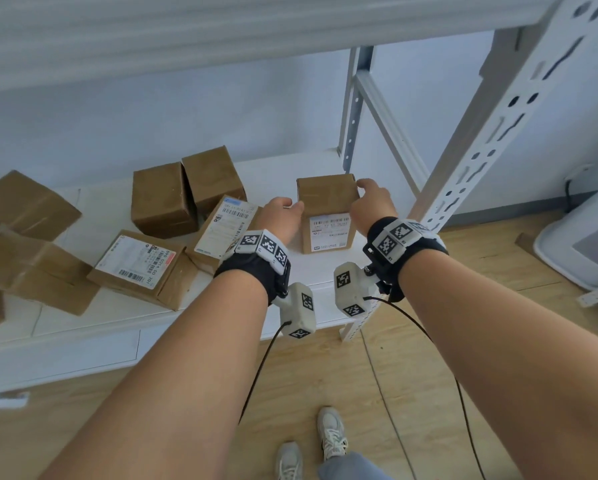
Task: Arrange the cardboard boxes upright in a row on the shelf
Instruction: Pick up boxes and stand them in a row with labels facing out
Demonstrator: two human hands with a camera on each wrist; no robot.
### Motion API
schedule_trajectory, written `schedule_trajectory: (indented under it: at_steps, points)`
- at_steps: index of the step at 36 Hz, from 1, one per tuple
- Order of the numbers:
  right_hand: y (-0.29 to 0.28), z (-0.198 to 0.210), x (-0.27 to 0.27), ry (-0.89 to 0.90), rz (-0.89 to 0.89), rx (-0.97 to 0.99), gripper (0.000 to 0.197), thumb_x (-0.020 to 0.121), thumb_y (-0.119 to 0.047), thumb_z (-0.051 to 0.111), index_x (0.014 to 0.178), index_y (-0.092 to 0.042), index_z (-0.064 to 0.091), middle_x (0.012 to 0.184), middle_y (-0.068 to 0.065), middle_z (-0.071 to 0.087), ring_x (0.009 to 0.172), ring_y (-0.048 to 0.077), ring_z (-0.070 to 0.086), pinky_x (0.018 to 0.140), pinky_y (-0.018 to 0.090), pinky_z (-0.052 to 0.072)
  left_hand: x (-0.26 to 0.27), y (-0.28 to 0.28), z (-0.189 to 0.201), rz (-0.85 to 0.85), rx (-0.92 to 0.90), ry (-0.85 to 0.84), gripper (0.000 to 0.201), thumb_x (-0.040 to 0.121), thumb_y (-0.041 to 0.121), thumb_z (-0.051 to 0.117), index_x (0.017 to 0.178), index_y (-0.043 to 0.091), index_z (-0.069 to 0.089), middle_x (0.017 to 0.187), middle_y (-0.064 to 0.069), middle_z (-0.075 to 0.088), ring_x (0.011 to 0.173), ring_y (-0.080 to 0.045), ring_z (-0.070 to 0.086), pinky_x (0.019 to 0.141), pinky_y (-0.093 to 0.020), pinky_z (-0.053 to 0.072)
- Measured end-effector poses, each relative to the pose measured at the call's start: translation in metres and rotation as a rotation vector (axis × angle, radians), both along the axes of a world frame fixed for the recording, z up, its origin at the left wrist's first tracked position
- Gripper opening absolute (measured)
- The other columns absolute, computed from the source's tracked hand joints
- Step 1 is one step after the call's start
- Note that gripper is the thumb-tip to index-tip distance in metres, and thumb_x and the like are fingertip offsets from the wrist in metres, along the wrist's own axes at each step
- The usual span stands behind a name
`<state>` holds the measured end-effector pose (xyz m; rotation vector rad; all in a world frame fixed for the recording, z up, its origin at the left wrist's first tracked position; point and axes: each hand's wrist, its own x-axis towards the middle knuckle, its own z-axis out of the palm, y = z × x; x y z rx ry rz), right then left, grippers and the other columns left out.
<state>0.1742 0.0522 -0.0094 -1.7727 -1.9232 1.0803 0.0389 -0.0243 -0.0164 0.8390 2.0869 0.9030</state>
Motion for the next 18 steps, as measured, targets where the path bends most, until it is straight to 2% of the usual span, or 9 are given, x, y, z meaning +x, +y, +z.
schedule_trajectory:
  at_steps: [2, 4, 7, 9, 11, 12, 14, 16, 18]
  points:
    - [0.004, 0.009, -0.006, -0.037, -0.004, 0.042, 0.049, 0.093, -0.009, 0.036, 0.141, -0.021, 0.041, 0.138, 0.012, 0.04, 0.119, 0.032, 0.049, 0.095, 0.043, 0.048, -0.009, -0.004, 0.002, 0.062, 0.016, -0.02, 0.043, 0.091, 0.037, 0.051, 0.126, 0.014, 0.058, 0.126, -0.009, 0.062, 0.115, -0.032, 0.061, 0.099, -0.046, 0.049]
    - [0.007, 0.016, -0.014, -0.042, 0.018, 0.085, 0.049, 0.092, -0.006, 0.035, 0.138, -0.019, 0.045, 0.138, 0.011, 0.039, 0.123, 0.031, 0.046, 0.097, 0.041, 0.045, -0.018, -0.012, 0.011, 0.1, 0.024, -0.001, 0.027, 0.093, 0.033, 0.05, 0.107, 0.014, 0.063, 0.114, -0.012, 0.066, 0.111, -0.035, 0.062, 0.098, -0.047, 0.049]
    - [0.002, 0.026, -0.031, 0.003, 0.082, 0.123, 0.048, 0.09, -0.005, 0.039, 0.135, -0.018, 0.048, 0.138, 0.009, 0.04, 0.121, 0.027, 0.048, 0.095, 0.035, 0.046, -0.036, -0.026, 0.023, 0.119, 0.022, 0.066, 0.023, 0.095, 0.029, 0.048, 0.104, 0.014, 0.062, 0.107, -0.018, 0.067, 0.1, -0.035, 0.064, 0.095, -0.043, 0.05]
    - [-0.004, 0.029, -0.046, 0.02, 0.15, 0.154, 0.046, 0.089, -0.009, 0.045, 0.134, -0.018, 0.049, 0.135, 0.007, 0.044, 0.115, 0.025, 0.052, 0.088, 0.033, 0.049, -0.05, -0.036, 0.027, 0.139, 0.021, 0.081, 0.021, 0.096, 0.029, 0.047, 0.098, 0.013, 0.06, 0.1, -0.015, 0.065, 0.092, -0.032, 0.063, 0.093, -0.043, 0.05]
    - [-0.013, 0.032, -0.061, 0.017, 0.21, 0.166, 0.045, 0.09, -0.01, 0.045, 0.134, -0.02, 0.049, 0.132, 0.007, 0.047, 0.106, 0.024, 0.056, 0.076, 0.029, 0.05, -0.063, -0.045, 0.027, 0.183, 0.011, 0.084, 0.03, 0.097, 0.028, 0.045, 0.109, 0.008, 0.064, 0.102, -0.015, 0.065, 0.095, -0.032, 0.062, 0.092, -0.041, 0.051]
    - [-0.018, 0.032, -0.069, 0.023, 0.242, 0.165, 0.047, 0.09, -0.006, 0.042, 0.135, -0.019, 0.048, 0.133, 0.009, 0.046, 0.105, 0.026, 0.057, 0.076, 0.031, 0.051, -0.069, -0.049, 0.027, 0.2, 0.001, 0.09, 0.034, 0.098, 0.029, 0.045, 0.118, 0.009, 0.064, 0.103, -0.014, 0.065, 0.095, -0.031, 0.062, 0.09, -0.04, 0.051]
    - [-0.03, 0.033, -0.082, 0.018, 0.314, 0.158, 0.052, 0.087, 0.0, 0.038, 0.136, -0.016, 0.046, 0.136, 0.012, 0.042, 0.109, 0.03, 0.056, 0.086, 0.036, 0.052, -0.081, -0.057, 0.025, 0.212, -0.048, 0.125, 0.039, 0.099, 0.031, 0.045, 0.128, 0.01, 0.059, 0.107, -0.01, 0.064, 0.095, -0.028, 0.062, 0.087, -0.038, 0.05]
    - [-0.042, 0.03, -0.094, -0.008, 0.377, 0.143, 0.053, 0.088, -0.001, 0.039, 0.139, -0.017, 0.044, 0.139, 0.012, 0.04, 0.114, 0.03, 0.054, 0.091, 0.038, 0.05, -0.091, -0.064, 0.024, 0.195, -0.126, 0.195, 0.043, 0.099, 0.03, 0.044, 0.136, 0.01, 0.053, 0.126, -0.009, 0.061, 0.109, -0.029, 0.061, 0.086, -0.034, 0.047]
    - [-0.049, 0.021, -0.104, -0.035, 0.414, 0.116, 0.051, 0.091, -0.006, 0.043, 0.14, -0.018, 0.04, 0.139, 0.012, 0.04, 0.115, 0.029, 0.053, 0.091, 0.036, 0.049, -0.1, -0.069, 0.02, 0.162, -0.19, 0.275, 0.044, 0.099, 0.027, 0.044, 0.14, 0.009, 0.048, 0.139, -0.008, 0.054, 0.119, -0.028, 0.057, 0.088, -0.032, 0.045]
